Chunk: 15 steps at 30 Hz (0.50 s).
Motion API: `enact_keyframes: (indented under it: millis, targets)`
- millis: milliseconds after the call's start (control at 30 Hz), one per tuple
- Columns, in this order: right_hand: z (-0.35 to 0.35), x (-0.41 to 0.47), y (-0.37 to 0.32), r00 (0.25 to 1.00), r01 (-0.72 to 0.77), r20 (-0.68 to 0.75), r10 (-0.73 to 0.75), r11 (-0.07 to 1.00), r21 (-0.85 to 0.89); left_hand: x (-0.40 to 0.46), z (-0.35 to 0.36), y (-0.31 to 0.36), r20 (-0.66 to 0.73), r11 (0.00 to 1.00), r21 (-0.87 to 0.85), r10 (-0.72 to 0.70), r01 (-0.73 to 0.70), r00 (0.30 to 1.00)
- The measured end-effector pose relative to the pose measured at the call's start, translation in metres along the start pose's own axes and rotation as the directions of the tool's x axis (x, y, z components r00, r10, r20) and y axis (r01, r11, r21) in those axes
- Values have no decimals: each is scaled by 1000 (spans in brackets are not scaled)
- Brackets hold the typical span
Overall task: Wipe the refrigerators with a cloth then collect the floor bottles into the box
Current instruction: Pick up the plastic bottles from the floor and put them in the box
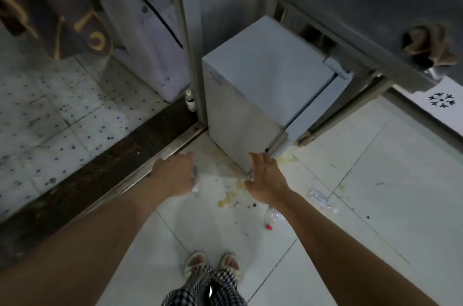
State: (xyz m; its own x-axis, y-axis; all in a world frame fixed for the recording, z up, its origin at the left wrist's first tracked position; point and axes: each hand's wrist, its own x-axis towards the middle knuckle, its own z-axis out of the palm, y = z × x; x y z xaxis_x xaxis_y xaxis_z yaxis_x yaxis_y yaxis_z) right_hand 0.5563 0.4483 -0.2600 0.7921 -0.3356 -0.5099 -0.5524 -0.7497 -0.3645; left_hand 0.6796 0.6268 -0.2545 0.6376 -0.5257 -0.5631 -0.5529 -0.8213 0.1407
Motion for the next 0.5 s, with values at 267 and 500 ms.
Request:
enact_keyframes:
  millis: [267,500]
  targets:
    - [133,81,17,998,-62,28,61,996,69,89,125,-56,-10,996,-49,-73,72,997]
    - [274,168,57,978,-210,47,205,963,168,201,268,-104,112,981,-95,-159,170,981]
